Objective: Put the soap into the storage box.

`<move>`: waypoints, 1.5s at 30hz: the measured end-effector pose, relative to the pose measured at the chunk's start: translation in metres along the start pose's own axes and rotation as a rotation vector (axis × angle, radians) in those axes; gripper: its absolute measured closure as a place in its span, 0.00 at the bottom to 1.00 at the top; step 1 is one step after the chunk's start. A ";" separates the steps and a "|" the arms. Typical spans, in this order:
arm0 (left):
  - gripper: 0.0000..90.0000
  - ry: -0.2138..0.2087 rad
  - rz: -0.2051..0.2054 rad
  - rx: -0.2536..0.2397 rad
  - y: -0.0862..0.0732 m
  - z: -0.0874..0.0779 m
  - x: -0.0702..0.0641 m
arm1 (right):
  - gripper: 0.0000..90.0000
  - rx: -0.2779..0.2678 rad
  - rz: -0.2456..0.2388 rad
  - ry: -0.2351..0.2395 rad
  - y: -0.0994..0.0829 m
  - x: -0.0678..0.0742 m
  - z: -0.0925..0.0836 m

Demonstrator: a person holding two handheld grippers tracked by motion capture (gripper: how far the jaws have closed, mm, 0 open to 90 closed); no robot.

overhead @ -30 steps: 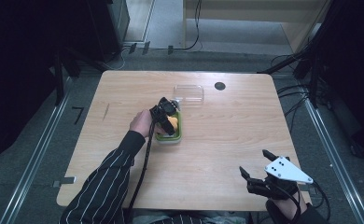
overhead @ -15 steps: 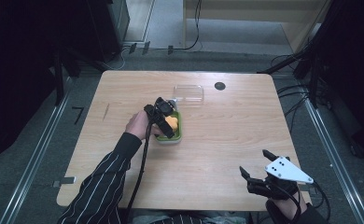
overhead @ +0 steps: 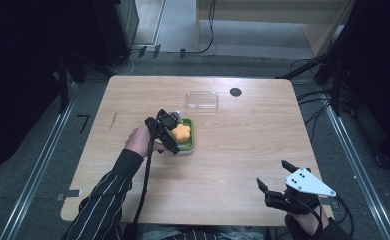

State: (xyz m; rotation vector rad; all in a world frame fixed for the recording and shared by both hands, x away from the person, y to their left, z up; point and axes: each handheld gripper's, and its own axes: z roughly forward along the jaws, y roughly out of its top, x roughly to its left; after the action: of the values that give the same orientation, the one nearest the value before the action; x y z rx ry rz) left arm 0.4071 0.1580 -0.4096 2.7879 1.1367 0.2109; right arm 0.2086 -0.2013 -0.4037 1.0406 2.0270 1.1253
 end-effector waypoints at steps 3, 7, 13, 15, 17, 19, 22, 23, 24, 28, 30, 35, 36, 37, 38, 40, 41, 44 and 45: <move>0.00 0.001 -0.007 0.006 -0.006 -0.001 -0.002 | 0.15 -0.001 -0.001 0.000 0.000 0.000 0.000; 0.00 0.006 -0.011 0.009 -0.015 -0.003 -0.005 | 0.15 -0.001 0.000 0.000 0.000 0.000 0.000; 0.00 -0.001 -0.023 0.009 -0.026 -0.004 -0.011 | 0.15 -0.002 -0.001 -0.001 0.000 0.000 0.000; 0.00 -0.006 -0.019 0.018 -0.030 -0.004 -0.013 | 0.15 -0.002 0.001 -0.001 0.000 0.000 0.000; 0.00 -0.009 -0.027 0.019 -0.034 -0.004 -0.014 | 0.15 -0.002 0.000 -0.001 0.000 0.000 0.000; 0.00 -0.006 -0.030 0.020 -0.039 -0.004 -0.016 | 0.15 -0.001 0.001 0.000 0.000 0.000 0.000; 0.00 -0.008 -0.031 0.031 -0.049 -0.003 -0.019 | 0.15 0.000 -0.001 0.001 0.000 0.000 0.000; 0.00 -0.009 -0.036 0.039 -0.054 -0.003 -0.020 | 0.15 0.000 -0.003 0.000 0.000 0.000 0.000; 0.00 -0.009 -0.036 0.039 -0.054 -0.003 -0.020 | 0.15 0.000 -0.003 0.000 0.000 0.000 0.000; 0.00 -0.007 -0.040 0.044 -0.065 -0.001 -0.022 | 0.15 -0.001 -0.003 -0.001 0.000 0.000 0.000; 0.00 0.000 -0.048 0.038 -0.069 0.000 -0.023 | 0.15 -0.001 -0.003 -0.001 0.000 0.000 0.000; 0.00 -0.011 -0.041 0.067 -0.082 0.006 -0.030 | 0.15 -0.001 -0.001 -0.001 0.000 0.000 0.000; 0.00 -0.011 -0.041 0.067 -0.082 0.006 -0.030 | 0.15 -0.001 -0.001 -0.001 0.000 0.000 0.000; 0.00 -0.012 -0.035 0.075 -0.086 0.008 -0.031 | 0.15 -0.001 0.001 -0.002 0.000 0.000 0.000; 0.00 -0.012 -0.035 0.075 -0.086 0.008 -0.031 | 0.15 -0.001 0.001 -0.002 0.000 0.000 0.000; 0.00 -0.012 -0.036 0.080 -0.089 0.007 -0.033 | 0.15 -0.001 -0.003 -0.001 0.000 0.000 0.000; 0.00 -0.026 -0.035 0.075 -0.094 0.008 -0.036 | 0.15 0.000 -0.003 -0.003 0.000 0.000 0.000; 0.00 -0.025 -0.029 0.079 -0.098 0.009 -0.039 | 0.15 -0.001 0.001 -0.003 0.000 0.000 -0.001; 0.00 -0.021 -0.025 0.082 -0.100 0.009 -0.040 | 0.15 -0.001 0.001 -0.002 0.000 0.000 -0.001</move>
State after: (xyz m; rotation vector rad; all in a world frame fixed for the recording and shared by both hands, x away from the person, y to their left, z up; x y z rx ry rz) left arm 0.3117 0.2003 -0.4388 2.8378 1.2013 0.1346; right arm 0.2079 -0.2014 -0.4035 1.0417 2.0246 1.1256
